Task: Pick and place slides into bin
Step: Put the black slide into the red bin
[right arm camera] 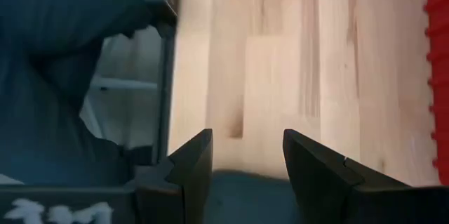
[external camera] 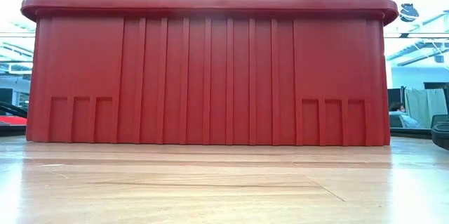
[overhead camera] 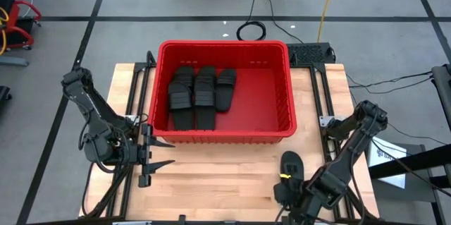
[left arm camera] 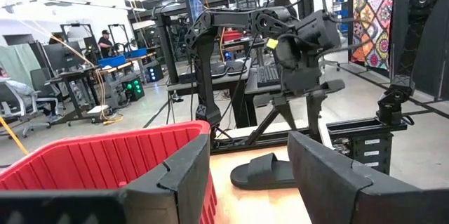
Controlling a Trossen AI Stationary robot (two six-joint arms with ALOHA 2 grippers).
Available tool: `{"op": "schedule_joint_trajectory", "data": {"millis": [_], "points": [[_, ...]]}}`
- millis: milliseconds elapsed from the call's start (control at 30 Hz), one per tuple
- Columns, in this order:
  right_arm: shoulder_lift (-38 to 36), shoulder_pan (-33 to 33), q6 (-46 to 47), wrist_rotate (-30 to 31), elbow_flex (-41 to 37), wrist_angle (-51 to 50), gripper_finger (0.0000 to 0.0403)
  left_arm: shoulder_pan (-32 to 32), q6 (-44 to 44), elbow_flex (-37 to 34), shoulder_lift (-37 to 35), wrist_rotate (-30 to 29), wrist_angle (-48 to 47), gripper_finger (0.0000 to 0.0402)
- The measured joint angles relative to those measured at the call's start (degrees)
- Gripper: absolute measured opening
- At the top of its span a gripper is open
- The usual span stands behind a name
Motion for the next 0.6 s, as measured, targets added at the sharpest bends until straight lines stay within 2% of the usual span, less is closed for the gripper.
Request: {"op": "schedule_joint_trajectory", "data": {"millis": [133,467,600], "points": [[0.0,0.0,2.4,-0.6,-2.9,-0.6,0.0164,0.0,0.0,0.0,0.0,0.0,0.0,0.02],[0.0,0.0,13.0,-10.2,-14.8,-3.0,0.0164,0.0,-0.3,0.0,0.0,0.0,-0.3,0.02],[0.0,0.0,15.7,-10.5,-16.9,-5.8,0.0164,0.0,-0.5,0.0,0.0,0.0,-0.3,0.02]]}}
